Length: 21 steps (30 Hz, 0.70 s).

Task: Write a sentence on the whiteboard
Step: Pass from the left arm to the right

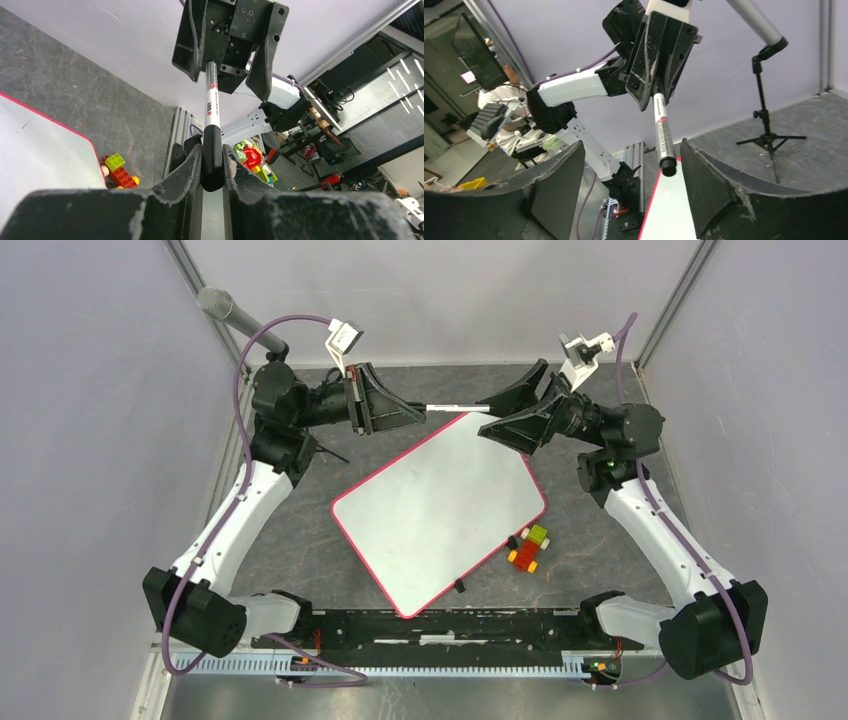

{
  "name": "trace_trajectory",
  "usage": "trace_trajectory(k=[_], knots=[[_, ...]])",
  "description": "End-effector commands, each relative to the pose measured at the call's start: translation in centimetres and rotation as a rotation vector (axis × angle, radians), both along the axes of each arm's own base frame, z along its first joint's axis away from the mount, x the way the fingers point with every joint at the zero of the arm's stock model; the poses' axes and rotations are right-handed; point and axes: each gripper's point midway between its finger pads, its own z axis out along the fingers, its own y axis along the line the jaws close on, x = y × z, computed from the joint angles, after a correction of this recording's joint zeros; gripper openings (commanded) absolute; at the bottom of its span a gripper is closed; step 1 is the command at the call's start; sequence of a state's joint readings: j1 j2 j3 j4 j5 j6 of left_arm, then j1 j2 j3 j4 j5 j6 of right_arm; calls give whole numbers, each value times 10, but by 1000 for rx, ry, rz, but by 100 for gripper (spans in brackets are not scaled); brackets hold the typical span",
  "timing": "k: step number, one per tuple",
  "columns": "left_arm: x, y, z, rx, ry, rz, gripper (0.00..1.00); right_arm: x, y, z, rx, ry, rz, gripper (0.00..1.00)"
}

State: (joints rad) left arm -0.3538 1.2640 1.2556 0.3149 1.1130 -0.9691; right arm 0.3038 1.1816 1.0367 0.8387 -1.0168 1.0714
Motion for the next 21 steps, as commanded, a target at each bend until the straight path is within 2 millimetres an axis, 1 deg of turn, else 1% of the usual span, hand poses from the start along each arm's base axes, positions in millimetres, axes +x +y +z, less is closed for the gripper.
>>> trace_trajectory(k=[1, 3, 8, 11, 16, 21], knots=[[-3, -2, 15, -43, -3, 9, 3, -7, 7, 2, -3, -3, 28, 71], [-3, -6, 10, -25, 1, 5, 3, -5, 12, -2, -28, -1, 28, 67], [1, -14, -9, 54, -2, 20, 3, 1, 18, -9, -71, -14, 10, 52], [3, -16, -15, 69, 4, 18, 3, 7, 19, -16, -106, -9, -12, 51], [1, -19, -20, 92, 2, 15, 2, 8, 22, -22, -121, -10, -10, 47], [0, -23, -21, 98, -6, 11, 2, 6, 27, -24, -129, -15, 4, 34]])
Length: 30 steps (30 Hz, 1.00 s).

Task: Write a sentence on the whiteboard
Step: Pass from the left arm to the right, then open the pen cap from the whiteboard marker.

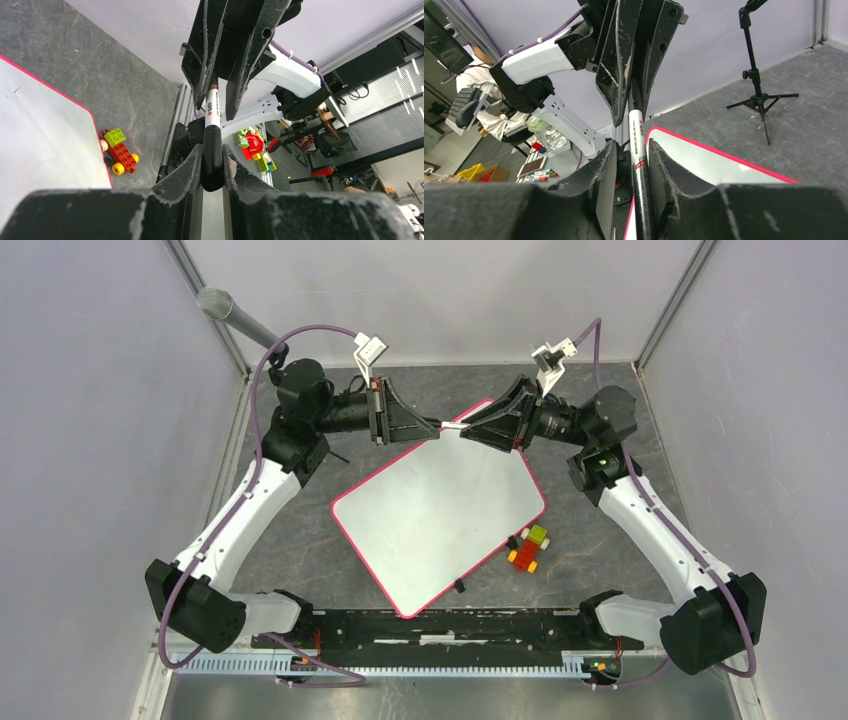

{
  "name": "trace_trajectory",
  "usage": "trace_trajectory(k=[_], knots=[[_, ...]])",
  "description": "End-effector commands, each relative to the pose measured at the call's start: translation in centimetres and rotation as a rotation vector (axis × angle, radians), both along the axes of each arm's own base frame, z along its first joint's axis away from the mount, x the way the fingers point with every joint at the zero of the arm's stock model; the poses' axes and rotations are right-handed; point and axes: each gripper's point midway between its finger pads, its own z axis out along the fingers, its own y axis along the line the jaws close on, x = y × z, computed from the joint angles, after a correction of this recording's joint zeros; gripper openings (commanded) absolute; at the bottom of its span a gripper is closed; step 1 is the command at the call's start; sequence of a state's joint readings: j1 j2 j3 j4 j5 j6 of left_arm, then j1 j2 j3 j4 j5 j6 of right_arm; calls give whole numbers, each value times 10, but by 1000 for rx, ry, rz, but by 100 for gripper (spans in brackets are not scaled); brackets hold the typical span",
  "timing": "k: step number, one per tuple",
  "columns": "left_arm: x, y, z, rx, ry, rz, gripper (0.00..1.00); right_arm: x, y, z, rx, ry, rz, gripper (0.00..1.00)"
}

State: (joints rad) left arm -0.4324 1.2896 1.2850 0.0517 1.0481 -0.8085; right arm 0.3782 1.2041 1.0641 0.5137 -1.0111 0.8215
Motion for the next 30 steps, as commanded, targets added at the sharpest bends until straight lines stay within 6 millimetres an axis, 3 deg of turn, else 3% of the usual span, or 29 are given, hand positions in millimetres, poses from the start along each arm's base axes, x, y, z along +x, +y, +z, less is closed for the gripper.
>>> trace_trajectory(k=[1, 6, 10, 12, 15, 19, 21, 25, 30], knots=[[1, -3, 11, -4, -91, 6, 2, -4, 4, 18, 9, -80, 7, 32], [-3, -6, 4, 14, -84, -18, 2, -4, 5, 16, 4, -79, 13, 19], [-4, -5, -3, 38, -76, -23, 2, -4, 5, 15, -2, -85, 16, 35], [-5, -4, -5, 44, -81, -22, 3, -4, 5, 16, -1, -86, 15, 34], [-5, -5, -8, 52, -77, -25, 2, -3, 6, 15, -2, -84, 21, 25], [-5, -6, -6, 48, -86, -22, 2, -3, 7, 13, -6, -80, 25, 0], [-5, -5, -5, 46, -89, -25, 3, -4, 7, 11, -13, -80, 31, 0], [0, 2, -6, 53, -79, 2, 36, -1, 3, 7, -27, -66, 29, 0], [5, 8, -3, 41, -76, 39, 47, -1, 2, 0, -44, -58, 32, 0]])
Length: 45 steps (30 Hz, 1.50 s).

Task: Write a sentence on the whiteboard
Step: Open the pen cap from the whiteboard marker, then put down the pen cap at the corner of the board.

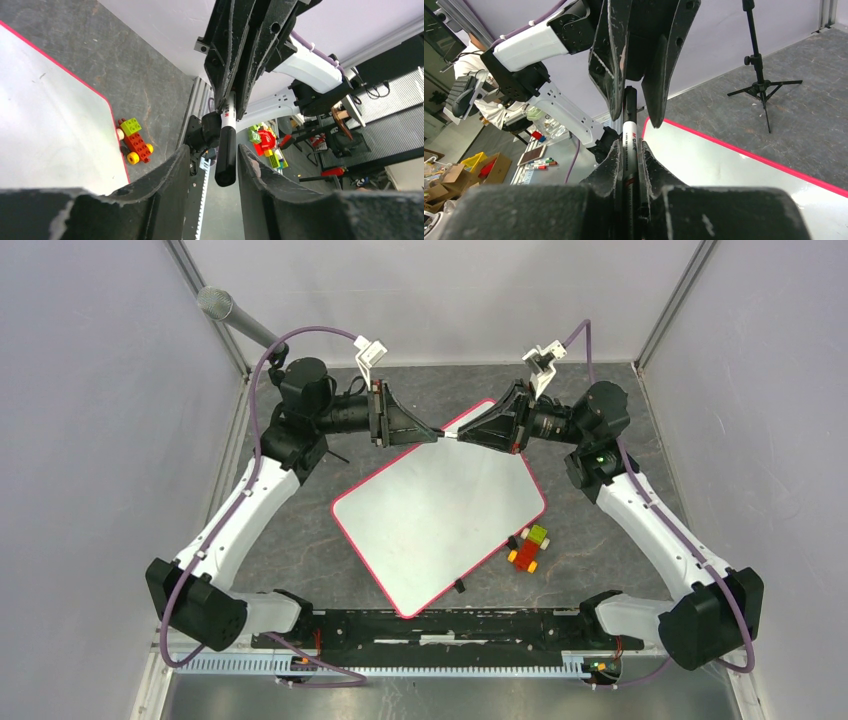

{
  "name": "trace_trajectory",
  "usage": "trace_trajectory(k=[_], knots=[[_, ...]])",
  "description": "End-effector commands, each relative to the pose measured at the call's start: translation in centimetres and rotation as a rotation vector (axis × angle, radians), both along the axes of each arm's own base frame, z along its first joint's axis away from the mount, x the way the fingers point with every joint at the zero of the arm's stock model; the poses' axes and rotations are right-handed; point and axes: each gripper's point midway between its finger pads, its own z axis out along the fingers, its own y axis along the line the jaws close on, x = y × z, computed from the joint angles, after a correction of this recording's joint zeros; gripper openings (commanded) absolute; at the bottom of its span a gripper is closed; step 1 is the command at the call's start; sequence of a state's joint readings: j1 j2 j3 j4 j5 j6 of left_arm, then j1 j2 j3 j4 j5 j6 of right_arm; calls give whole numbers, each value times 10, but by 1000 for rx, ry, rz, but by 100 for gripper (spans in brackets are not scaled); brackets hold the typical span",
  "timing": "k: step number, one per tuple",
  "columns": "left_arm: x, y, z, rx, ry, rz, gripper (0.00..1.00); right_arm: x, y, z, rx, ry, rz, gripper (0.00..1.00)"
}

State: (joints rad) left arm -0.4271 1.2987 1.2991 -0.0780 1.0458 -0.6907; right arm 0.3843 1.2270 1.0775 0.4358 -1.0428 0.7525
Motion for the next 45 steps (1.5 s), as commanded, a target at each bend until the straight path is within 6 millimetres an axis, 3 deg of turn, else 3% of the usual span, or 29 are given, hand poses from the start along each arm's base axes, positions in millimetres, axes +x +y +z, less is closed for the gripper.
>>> trace_trajectory(k=[1, 9, 12, 15, 16, 22, 29, 32, 35, 40, 45], knots=[[2, 6, 16, -27, -70, 32, 47, -3, -3, 15, 7, -68, 11, 0], [2, 2, 19, -78, -41, 1, 37, -4, -3, 13, 2, -67, 11, 0], [-2, 1, 21, -95, -29, -16, 25, -3, -3, 13, 0, -67, 11, 0], [-2, 4, 20, -96, -19, -19, 4, -2, -3, 12, -6, -68, 13, 0], [0, 6, 20, -95, -14, -8, 2, -1, -5, 12, -8, -69, 9, 0], [23, 49, 15, -142, 6, 134, 2, 9, -31, 11, -9, -71, -40, 0], [23, 87, 1, -150, -11, 248, 2, 23, -61, -10, -40, -48, -94, 0], [20, 105, -24, -38, -32, 332, 2, 30, -69, -16, -64, -51, -122, 0], [15, 134, -69, 251, -90, 447, 2, 37, -72, -22, -112, -82, -148, 0], [8, 205, -126, 714, -109, 615, 2, 52, -80, -38, -242, -128, -211, 0], [-10, 273, -180, 1107, 36, 706, 2, 56, -88, -60, -359, -176, -240, 0]])
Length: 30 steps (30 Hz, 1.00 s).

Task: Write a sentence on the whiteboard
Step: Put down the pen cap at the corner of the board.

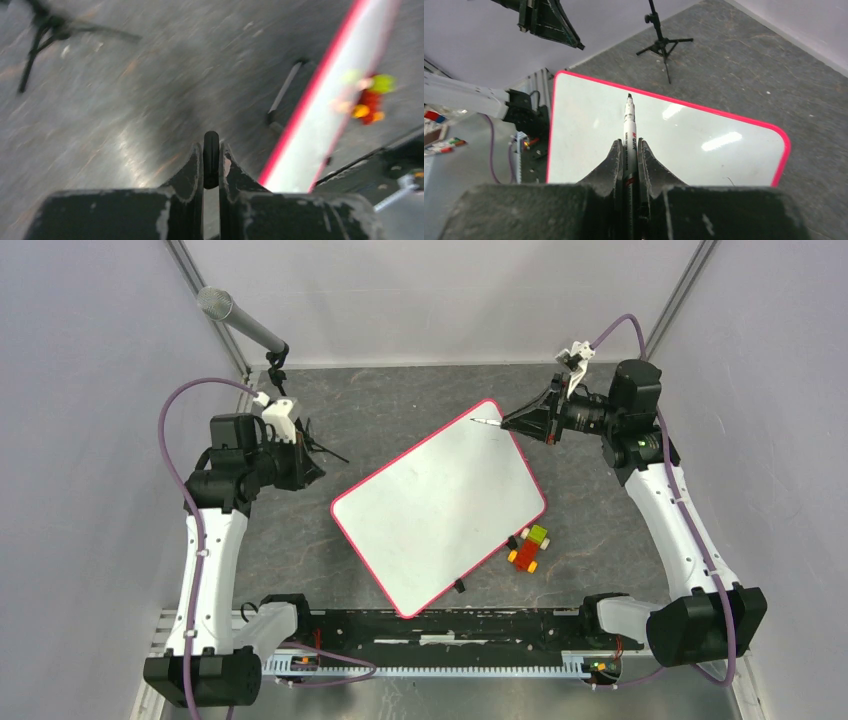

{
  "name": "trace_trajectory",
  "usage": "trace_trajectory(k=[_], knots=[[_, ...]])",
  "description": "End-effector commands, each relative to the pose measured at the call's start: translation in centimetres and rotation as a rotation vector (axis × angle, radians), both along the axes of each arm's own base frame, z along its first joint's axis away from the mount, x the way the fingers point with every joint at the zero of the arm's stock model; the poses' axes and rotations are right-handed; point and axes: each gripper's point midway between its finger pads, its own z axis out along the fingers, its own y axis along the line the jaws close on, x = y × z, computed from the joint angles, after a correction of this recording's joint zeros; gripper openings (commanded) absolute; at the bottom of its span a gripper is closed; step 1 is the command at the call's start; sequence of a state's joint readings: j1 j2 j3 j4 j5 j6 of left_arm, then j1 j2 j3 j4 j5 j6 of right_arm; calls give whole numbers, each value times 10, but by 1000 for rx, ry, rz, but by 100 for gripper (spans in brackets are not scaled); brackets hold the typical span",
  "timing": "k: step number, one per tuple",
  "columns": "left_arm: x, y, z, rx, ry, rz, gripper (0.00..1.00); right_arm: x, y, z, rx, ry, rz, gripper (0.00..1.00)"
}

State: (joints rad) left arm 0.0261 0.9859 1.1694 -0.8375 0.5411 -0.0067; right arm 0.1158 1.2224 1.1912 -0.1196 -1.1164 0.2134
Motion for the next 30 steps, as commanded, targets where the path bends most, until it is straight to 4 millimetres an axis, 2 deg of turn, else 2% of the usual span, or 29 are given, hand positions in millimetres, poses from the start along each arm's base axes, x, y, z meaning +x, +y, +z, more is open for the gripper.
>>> trace_trajectory(k=[1, 6, 11, 14, 17, 23, 30], knots=[[-41, 80, -71, 427, 273, 110, 2, 3, -11, -22, -145, -70, -27, 0], [-43, 105, -83, 476, 353, 153, 2, 1, -17, -35, -208, -93, -43, 0], [-45, 121, -120, 592, 419, 56, 2, 1, -22, -43, -256, -113, -51, 0], [-47, 120, -152, 600, 450, -9, 2, 0, -21, -49, -262, -105, -46, 0], [-45, 116, -172, 581, 468, -44, 2, 0, -19, -53, -267, -97, -40, 0], [-33, 109, -198, 553, 428, -104, 6, -2, -13, -61, -283, -87, -26, 0], [-36, 108, -228, 545, 479, -139, 8, -5, -7, -67, -307, -85, -15, 0]])
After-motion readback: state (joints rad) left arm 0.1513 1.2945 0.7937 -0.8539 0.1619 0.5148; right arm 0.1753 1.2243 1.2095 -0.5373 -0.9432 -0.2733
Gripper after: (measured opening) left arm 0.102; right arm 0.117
